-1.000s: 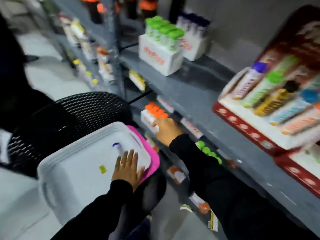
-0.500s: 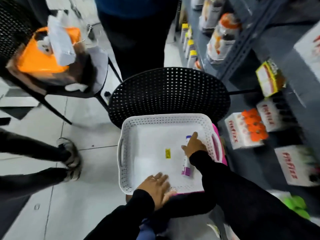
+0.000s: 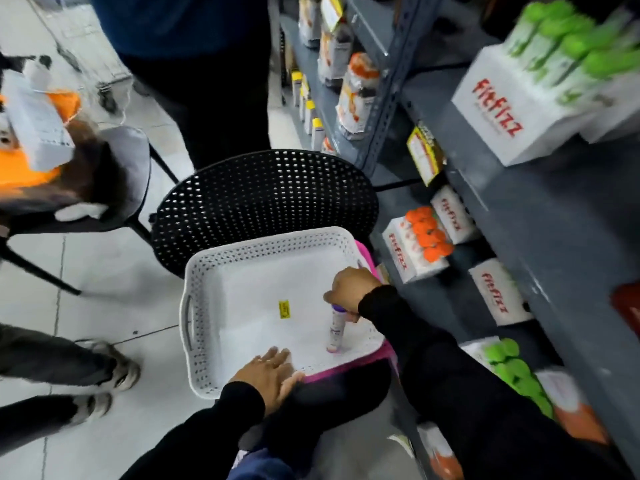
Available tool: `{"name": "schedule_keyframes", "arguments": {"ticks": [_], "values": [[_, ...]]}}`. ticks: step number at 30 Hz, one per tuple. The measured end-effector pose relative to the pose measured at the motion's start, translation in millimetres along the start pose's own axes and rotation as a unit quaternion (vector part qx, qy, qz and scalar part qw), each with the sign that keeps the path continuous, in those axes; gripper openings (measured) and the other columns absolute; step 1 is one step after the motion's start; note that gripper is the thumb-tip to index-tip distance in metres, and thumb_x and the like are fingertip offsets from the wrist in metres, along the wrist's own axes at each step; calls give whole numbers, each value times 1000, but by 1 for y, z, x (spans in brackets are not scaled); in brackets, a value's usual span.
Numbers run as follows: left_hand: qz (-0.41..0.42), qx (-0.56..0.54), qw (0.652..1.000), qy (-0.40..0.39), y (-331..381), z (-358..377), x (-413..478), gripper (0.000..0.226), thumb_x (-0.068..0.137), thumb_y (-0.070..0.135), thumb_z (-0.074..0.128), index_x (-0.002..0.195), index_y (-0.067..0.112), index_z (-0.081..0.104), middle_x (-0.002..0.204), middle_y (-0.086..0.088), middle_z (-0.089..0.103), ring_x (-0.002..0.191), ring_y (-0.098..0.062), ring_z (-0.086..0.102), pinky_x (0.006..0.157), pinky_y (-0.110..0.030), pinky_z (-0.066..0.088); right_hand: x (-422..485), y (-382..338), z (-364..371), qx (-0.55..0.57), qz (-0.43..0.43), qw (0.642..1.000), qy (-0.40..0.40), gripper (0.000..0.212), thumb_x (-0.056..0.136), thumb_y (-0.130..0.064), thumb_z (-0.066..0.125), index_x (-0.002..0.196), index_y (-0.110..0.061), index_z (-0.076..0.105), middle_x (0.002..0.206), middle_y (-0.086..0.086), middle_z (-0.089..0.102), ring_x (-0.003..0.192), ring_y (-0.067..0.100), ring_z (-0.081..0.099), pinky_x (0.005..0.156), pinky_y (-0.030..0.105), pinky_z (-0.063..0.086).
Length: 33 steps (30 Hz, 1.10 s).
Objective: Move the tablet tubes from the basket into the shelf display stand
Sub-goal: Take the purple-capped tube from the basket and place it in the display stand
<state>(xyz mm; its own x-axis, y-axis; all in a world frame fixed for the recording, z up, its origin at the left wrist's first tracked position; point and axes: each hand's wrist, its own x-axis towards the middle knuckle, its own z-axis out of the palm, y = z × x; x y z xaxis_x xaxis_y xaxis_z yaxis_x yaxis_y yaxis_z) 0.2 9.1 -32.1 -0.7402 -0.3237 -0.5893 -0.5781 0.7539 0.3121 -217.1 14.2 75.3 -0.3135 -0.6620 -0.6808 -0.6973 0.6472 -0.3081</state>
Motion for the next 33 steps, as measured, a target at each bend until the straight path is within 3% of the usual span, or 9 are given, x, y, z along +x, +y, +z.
{"name": "schedule_keyframes", "arguments": {"ticks": [2, 5, 9, 12, 15, 19, 26, 30, 33], "values": [[2, -10, 1000, 17, -2, 4, 1, 125, 49, 80, -28, 137, 21, 39, 153, -3, 22, 141, -22, 16, 114, -32, 18, -23, 8, -3, -13, -10, 1000, 16, 38, 86, -26, 59, 53, -7, 50, 49, 6, 47, 52, 26, 53, 67, 35, 58], [19, -12, 999, 47, -3, 8, 1, 125, 55, 81, -30, 124, 18, 54, 144, -5, 41, 134, -25, 33, 110, -35, 29, -64, 22, -12, 23, 6, 997, 73, 38, 79, -28, 67, 53, -6, 50, 48, 7, 43, 46, 20, 41, 42, 25, 34], [13, 42, 992, 115, 12, 0, -1, 110, 62, 74, -22, 127, 22, 51, 140, 0, 47, 128, -20, 41, 107, -38, 28, -128, 45, -31, 78, 28, 985, 153, 29, 77, -23, 69, 87, 4, 71, 69, 16, 65, 77, 31, 62, 61, 31, 50], [14, 62, 988, 140, 45, -13, 6, 99, 66, 61, -15, 141, 18, 33, 152, -1, 27, 140, -19, 20, 114, -38, 12, -176, 66, -43, 89, 39, 978, 185, 12, 80, -19, 65, 88, -11, 70, 54, -5, 53, 63, 14, 58, 68, 26, 49], [48, 104, 975, 189, 91, -29, 22, 71, 89, 54, 3, 144, 15, 26, 154, -2, 18, 141, -18, 13, 114, -38, 9, -220, 85, -50, 77, 53, 973, 212, 19, 81, -12, 63, 98, -14, 71, 75, 4, 63, 73, 16, 60, 74, 25, 51], [136, 73, 958, 241, 160, -57, 37, 75, 88, 49, 9, 125, 0, 52, 136, -19, 49, 125, -35, 45, 102, -52, 36, -278, 106, -56, 41, 79, 954, 285, 21, 84, -13, 61, 99, -9, 75, 91, 8, 71, 82, 23, 61, 60, 19, 30], [347, 107, 875, 320, 286, -91, 30, 60, 87, 40, 30, 122, -3, 53, 133, -22, 51, 121, -38, 48, 101, -45, 23, -372, 150, -57, 112, 172, 881, 427, 24, 80, -19, 68, 103, -17, 74, 107, 6, 72, 92, 20, 62, 75, 23, 42], [401, 148, 854, 297, 334, -97, 27, 68, 93, 47, 18, 119, -3, 56, 127, -21, 56, 118, -38, 52, 101, -45, 24, -410, 166, -61, 148, 201, 832, 495, 22, 81, -16, 68, 102, -10, 71, 104, 12, 73, 76, 28, 65, 74, 34, 54], [404, 171, 862, 254, 356, -94, 28, 70, 90, 48, 18, 116, -2, 59, 121, -21, 61, 116, -36, 54, 102, -44, 36, -427, 183, -66, 132, 261, 775, 561, 27, 84, -27, 68, 98, -5, 73, 104, 14, 72, 91, 28, 64, 82, 36, 51]]}}
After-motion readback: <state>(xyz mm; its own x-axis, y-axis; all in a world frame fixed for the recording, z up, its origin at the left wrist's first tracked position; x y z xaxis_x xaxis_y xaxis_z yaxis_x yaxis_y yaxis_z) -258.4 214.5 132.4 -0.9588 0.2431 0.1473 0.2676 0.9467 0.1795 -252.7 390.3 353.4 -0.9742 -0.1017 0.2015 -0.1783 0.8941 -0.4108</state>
